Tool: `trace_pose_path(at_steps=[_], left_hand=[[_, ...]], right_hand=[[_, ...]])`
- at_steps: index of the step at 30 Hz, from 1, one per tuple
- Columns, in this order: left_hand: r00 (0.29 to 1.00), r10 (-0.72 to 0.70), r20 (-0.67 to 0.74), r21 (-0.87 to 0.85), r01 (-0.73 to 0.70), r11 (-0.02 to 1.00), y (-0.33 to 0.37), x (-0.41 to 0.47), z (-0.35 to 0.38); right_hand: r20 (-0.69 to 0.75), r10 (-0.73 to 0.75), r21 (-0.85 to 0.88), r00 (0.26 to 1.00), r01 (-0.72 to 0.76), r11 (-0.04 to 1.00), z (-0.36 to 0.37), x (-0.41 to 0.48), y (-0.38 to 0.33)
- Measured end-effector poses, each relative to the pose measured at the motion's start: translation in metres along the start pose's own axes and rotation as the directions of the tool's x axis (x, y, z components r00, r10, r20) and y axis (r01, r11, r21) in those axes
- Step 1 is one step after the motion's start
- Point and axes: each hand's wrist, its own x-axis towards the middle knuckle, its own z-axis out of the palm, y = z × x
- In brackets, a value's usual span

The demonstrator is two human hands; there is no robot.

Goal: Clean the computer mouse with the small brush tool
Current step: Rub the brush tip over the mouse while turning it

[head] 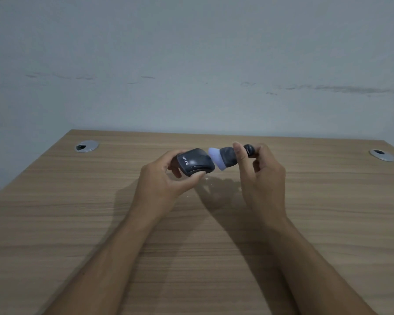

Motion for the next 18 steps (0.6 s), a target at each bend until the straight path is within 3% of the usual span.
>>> trace_pose_path(at_steps=[4,8,11,15,18], left_hand=[[0.999,-0.042,0.006,-0.041,0.042,0.998,0.003,0.0,0.003],[0.998,-0.066,-0.005,-0.095,0.066,0.993,0.005,0.0,-0.003],[0.996,-0.075,-0.043,0.039,0.076,0.996,0.003,0.0,-0.001],[0.996,-0.092,-0.019,0.149,0.094,0.984,0.005,-0.002,0.008],[0.999,-0.031,0.037,0.2,0.023,0.98,0.007,-0.001,0.006]], right_hand=[[0.076,-0.076,0.01,0.994,0.076,0.997,0.005,-0.007,-0.01],[0.0,-0.021,-0.073,1.0,0.021,0.997,0.002,0.002,0.005],[0.0,-0.012,-0.015,1.0,0.012,1.0,0.0,-0.004,-0.005],[0.077,-0.273,-0.02,0.959,0.275,0.961,0.01,-0.019,-0.034],[0.092,-0.423,-0.079,0.901,0.43,0.899,0.017,-0.021,-0.038]])
